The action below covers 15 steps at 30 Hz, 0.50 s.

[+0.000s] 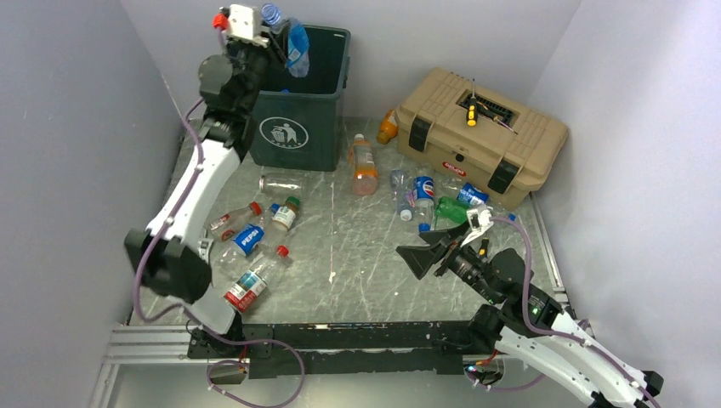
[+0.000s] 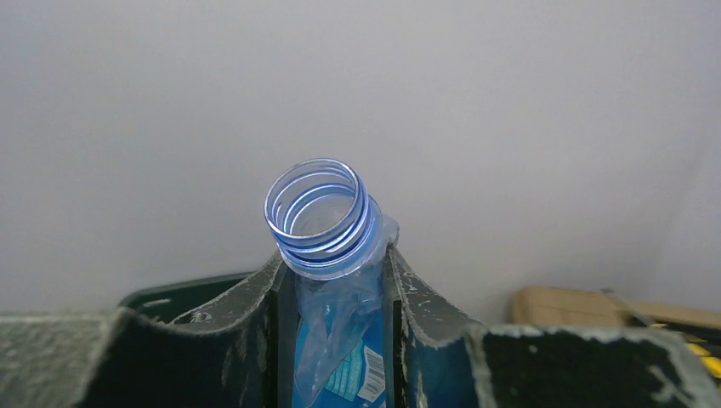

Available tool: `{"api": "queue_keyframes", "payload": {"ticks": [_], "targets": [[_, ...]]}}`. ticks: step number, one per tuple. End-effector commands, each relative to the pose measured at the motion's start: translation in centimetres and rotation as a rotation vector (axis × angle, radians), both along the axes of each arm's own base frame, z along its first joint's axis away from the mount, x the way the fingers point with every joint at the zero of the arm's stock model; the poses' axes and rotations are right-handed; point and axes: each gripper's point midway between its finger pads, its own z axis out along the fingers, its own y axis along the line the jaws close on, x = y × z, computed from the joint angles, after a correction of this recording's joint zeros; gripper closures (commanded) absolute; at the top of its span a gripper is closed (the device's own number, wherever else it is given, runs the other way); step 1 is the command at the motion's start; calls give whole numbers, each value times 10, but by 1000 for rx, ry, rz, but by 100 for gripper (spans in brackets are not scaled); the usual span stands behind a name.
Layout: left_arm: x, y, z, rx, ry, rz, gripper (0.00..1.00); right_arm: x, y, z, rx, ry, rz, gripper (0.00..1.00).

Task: Put the plastic bottles in the bin
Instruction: Place the plastic bottle in the trash bin.

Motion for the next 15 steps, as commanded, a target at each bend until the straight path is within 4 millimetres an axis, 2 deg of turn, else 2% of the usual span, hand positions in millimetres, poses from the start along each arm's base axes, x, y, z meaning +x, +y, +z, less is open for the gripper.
{"api": "queue_keyframes", "payload": {"ticks": [1, 3, 5, 8, 10, 11, 12, 14, 15], "targets": [[42, 10, 19, 77, -164, 102, 100, 4, -5, -4, 33, -3, -40, 1], [73, 13, -4, 75, -115, 109, 100, 7, -5, -11, 22, -5, -52, 1], [94, 15, -24, 71, -83, 111, 100, 9, -3, -15, 4, 5, -54, 1], [115, 17, -47, 76, -50, 118, 100, 11, -2, -22, -33, 23, -57, 2], [125, 12, -62, 89, -9, 99, 100, 13, -3, -27, -47, 29, -66, 2], [128, 8, -69, 104, 17, 78, 97, 14, -3, -29, -48, 29, -72, 2], [130, 3, -77, 119, 43, 55, 81, 14, -3, -29, -46, 26, -73, 2], [129, 1, -83, 131, 69, 38, 21, 15, -3, -29, -40, 23, -76, 2], [126, 2, -82, 128, 69, 43, 2, 16, -3, -29, -41, 22, -77, 2]]}}
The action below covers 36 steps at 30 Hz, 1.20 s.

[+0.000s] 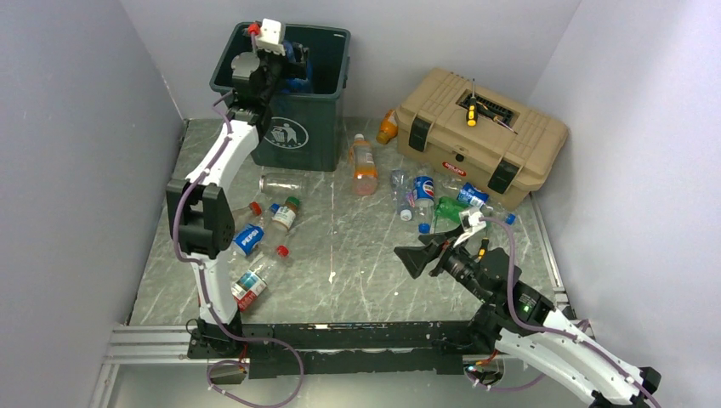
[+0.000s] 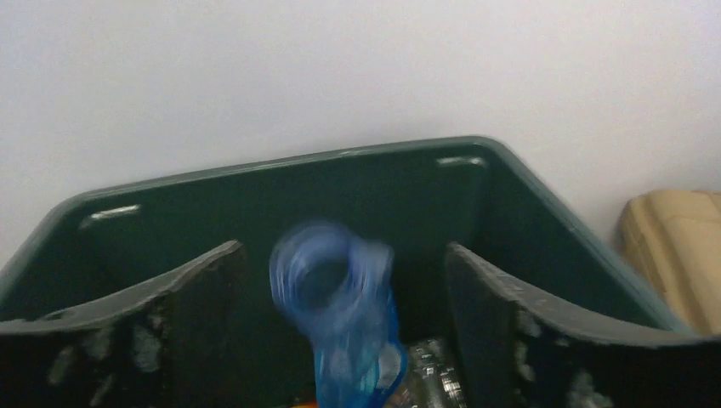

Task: Put the plastic bottles in the bin
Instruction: Place the plastic bottle in the trash bin.

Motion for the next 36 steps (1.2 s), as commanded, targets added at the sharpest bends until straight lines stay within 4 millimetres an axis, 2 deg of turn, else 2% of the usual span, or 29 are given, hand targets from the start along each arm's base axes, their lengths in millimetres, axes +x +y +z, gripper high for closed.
{"api": "queue_keyframes", "payload": {"ticks": [1, 5, 8, 10, 12, 14, 16, 19, 23, 26, 28, 31, 33, 36], "targets": [[-28, -4, 65, -18, -130, -38, 1, 6, -1, 8, 17, -35, -28, 2], [-59, 8, 109, -80, -182, -14, 0, 10, -3, 9, -15, -23, -48, 2], [-99, 15, 145, -121, -232, -28, 0, 15, -6, 11, -28, -19, -80, 2], [-133, 19, 159, -149, -228, -49, 0, 19, -9, 12, -26, -8, -113, 2], [-161, 23, 158, -170, -182, -62, 0, 25, -13, 12, -23, 7, -160, 1], [-188, 26, 147, -197, -97, -74, 0, 30, -16, 8, -28, 26, -199, 2], [-212, 28, 121, -209, 24, -78, 1, 36, -19, 5, -40, 45, -242, 1], [-247, 31, 52, -201, 270, -70, 1, 48, -33, -12, -87, 114, -364, 0], [-278, 32, -45, -180, 540, -65, 0, 60, -52, -35, -173, 193, -527, 1], [-294, 27, -101, -230, 679, -79, 1, 70, -71, -47, -211, 218, -666, 1], [-299, 19, -125, -279, 722, -115, 0, 79, -76, -53, -215, 231, -705, 2], [-303, 8, -145, -336, 752, -163, 1, 98, -90, -65, -218, 285, -763, 6], [-303, 6, -153, -355, 757, -176, 1, 111, -105, -75, -196, 324, -805, 11], [-305, 4, -154, -378, 785, -192, 1, 124, -112, -90, -136, 355, -800, 15]]}}
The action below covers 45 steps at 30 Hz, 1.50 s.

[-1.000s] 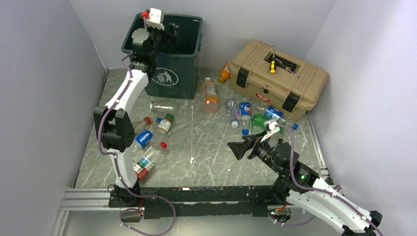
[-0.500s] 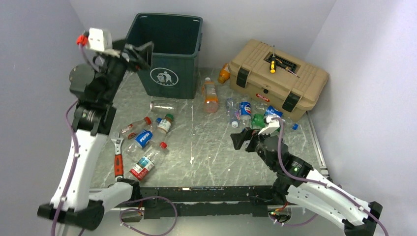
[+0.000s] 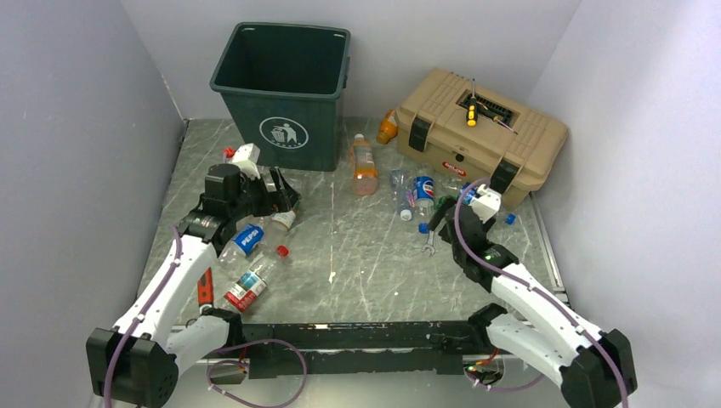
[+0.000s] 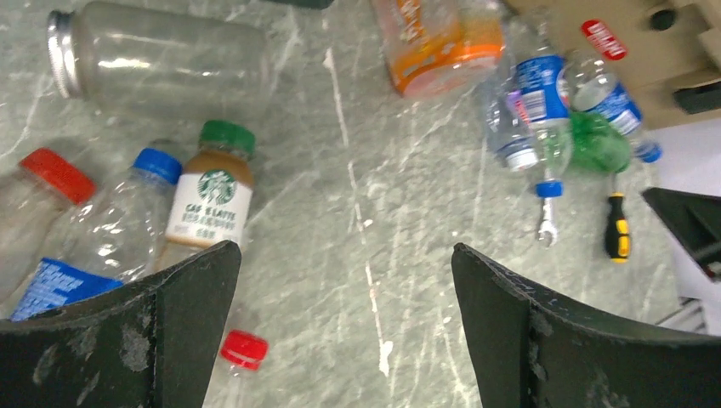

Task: Put the plastic bottles in the bin
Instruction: Place the plastic bottle in the trash bin, then pick up the plastic bottle at the center of the board.

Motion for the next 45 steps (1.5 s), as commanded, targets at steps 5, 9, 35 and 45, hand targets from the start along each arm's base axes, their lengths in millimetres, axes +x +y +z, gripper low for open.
{"api": "queue_keyframes", "payload": {"ticks": [5, 9, 35, 45], "targets": [[-3, -23, 45, -170, -69, -74, 1, 43, 14, -17, 102, -1, 35, 22], [-12, -31, 42, -211, -47, -113, 0, 57, 33, -27, 110, 26, 108, 25], [-11, -30, 44, -189, -54, -121, 0, 70, 41, -84, 28, 178, 133, 73], [-6, -19, 45, -151, -80, -70, 0, 25, 38, -1, 21, 75, 185, 100]]}}
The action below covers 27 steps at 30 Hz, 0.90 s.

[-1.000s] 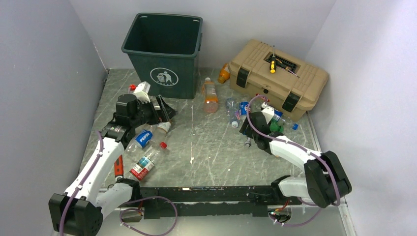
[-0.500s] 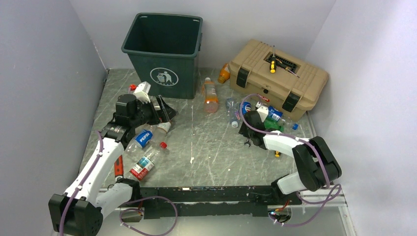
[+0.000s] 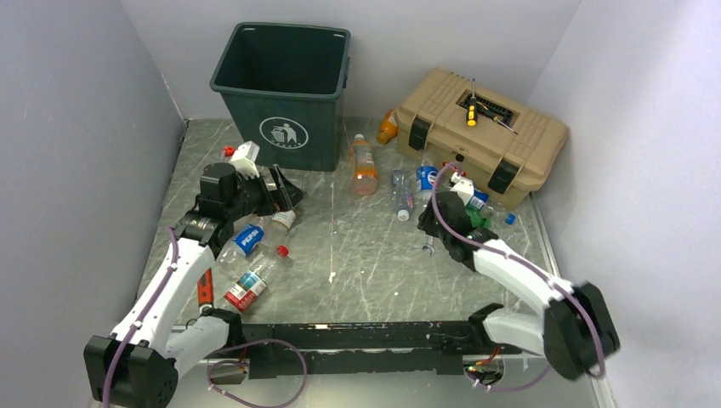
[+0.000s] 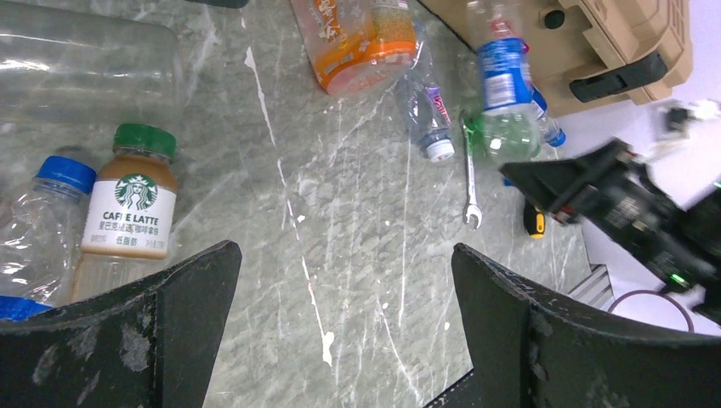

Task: Put the plastic bottles in the bin
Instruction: Pick up the plastic bottle at the center of the board, then place the plastic bottle in the trash bin.

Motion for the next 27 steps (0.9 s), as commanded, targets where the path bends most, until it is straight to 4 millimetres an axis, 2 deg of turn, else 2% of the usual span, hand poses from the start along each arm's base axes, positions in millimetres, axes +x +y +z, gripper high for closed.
{"api": "queue_keyframes", "payload": {"ticks": [1, 5, 8, 10, 13, 15, 17, 19, 22, 27], "targets": [[7, 6, 18, 8, -75, 34, 1, -24, 6, 64, -3, -99, 65, 100], [11, 9, 26, 4, -127, 58, 0, -56, 31, 99, 50, -54, 280, 100], [21, 26, 28, 6, -182, 177, 1, -81, 59, 116, 114, 6, 487, 100], [19, 24, 39, -6, -250, 155, 0, -101, 74, 121, 147, 62, 602, 100], [-2, -11, 68, -19, -416, -119, 0, -125, 81, 121, 154, 161, 666, 100], [-23, -39, 80, -13, -491, -320, 1, -142, 85, 124, 152, 226, 737, 100], [-41, -59, 85, 48, -530, -463, 1, -156, 90, 127, 155, 261, 818, 100], [-59, -76, 78, 175, -604, -618, 1, -165, 92, 130, 151, 283, 868, 100], [-80, -91, 56, 415, -766, -820, 1, -176, 95, 134, 164, 303, 936, 100], [-84, -96, 36, 712, -907, -970, 0, -185, 98, 138, 190, 306, 984, 100]]}}
